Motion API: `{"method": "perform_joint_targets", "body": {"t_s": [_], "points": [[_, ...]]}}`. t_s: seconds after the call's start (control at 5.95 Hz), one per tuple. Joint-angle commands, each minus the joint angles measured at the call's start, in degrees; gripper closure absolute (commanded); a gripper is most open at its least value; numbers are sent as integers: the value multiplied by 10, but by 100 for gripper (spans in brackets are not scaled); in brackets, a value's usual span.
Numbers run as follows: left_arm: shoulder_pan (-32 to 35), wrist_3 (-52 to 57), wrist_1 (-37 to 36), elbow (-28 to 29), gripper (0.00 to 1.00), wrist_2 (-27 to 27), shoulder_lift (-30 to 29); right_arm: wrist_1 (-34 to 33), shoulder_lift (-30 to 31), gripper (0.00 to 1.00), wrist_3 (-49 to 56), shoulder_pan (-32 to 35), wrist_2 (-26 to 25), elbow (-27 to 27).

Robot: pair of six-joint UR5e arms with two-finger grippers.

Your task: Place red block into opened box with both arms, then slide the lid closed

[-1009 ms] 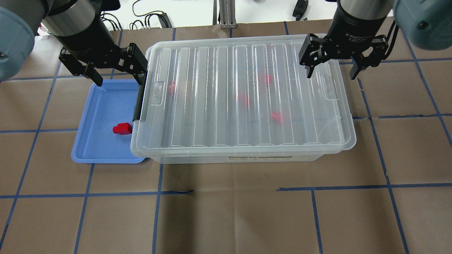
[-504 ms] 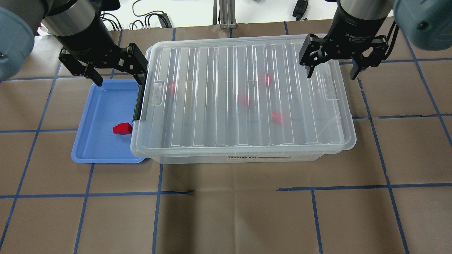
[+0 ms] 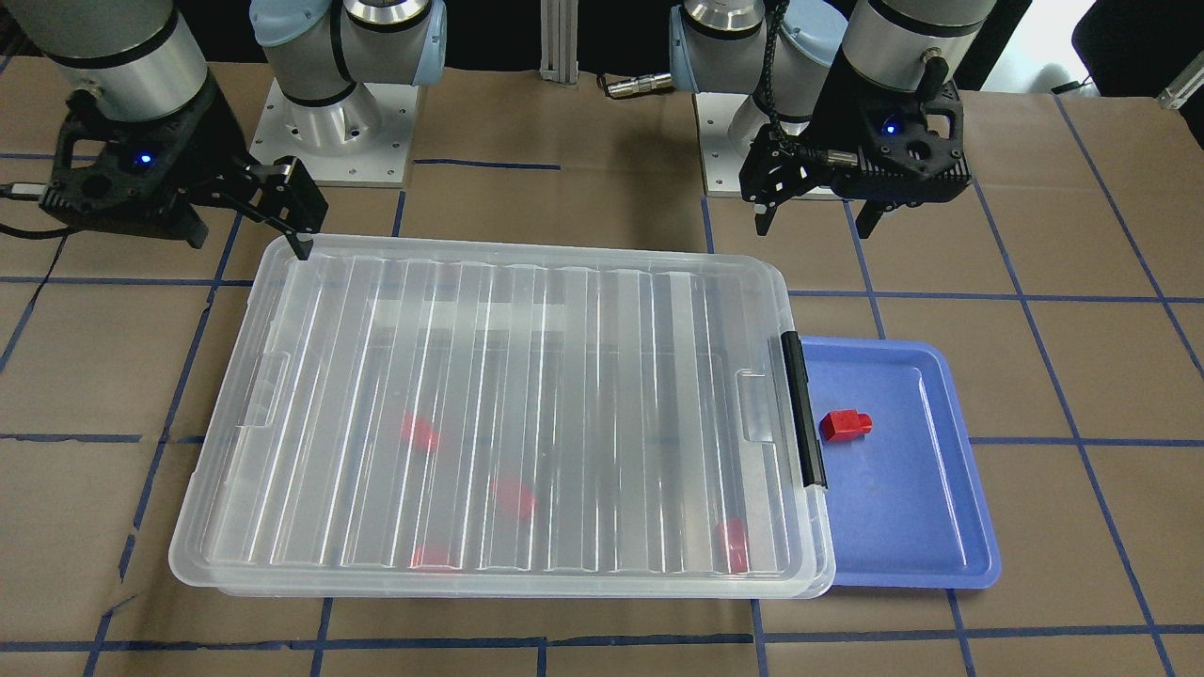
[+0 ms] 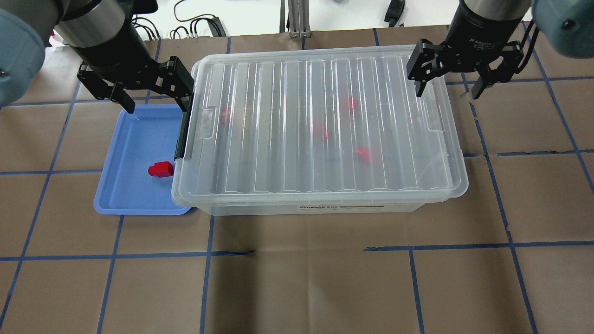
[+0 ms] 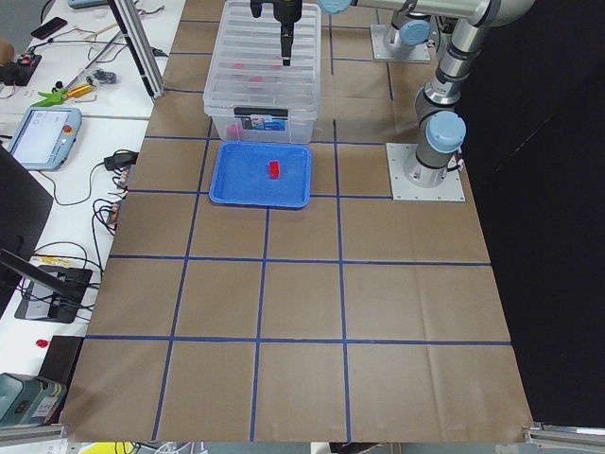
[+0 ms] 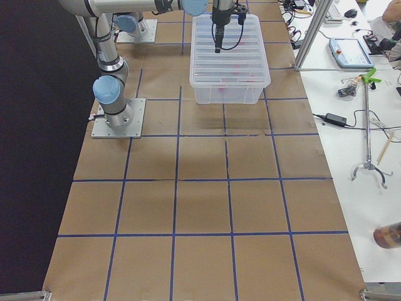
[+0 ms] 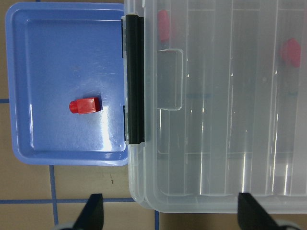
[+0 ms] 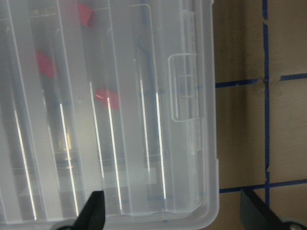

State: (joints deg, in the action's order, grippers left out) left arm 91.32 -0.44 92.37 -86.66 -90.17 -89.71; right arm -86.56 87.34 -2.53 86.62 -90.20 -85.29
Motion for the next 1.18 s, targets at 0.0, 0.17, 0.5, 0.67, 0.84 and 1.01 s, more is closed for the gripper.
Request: {"method": "perform_joint_targets", "body": {"t_s": [0.0,0.17,0.5,0.67,0.84,1.01], "points": [[0,0,0,0,2,0,1,-1,-13,0,74,-70,0,-7],[0,0,-1,0,2,0,1,-23,-29,0,73,-77,-1,-21],[0,0,0,0,2,0,1,-140,-34,0,75,-78,-5,-113],[0,0,-1,0,2,0,1,-176,-32,0,75,-78,-8,-152],[0,0,0,0,2,0,1,-184,-33,0,75,-78,-9,-160],[0,0,-1,0,2,0,1,-184,-34,0,75,-78,-9,-161]]}}
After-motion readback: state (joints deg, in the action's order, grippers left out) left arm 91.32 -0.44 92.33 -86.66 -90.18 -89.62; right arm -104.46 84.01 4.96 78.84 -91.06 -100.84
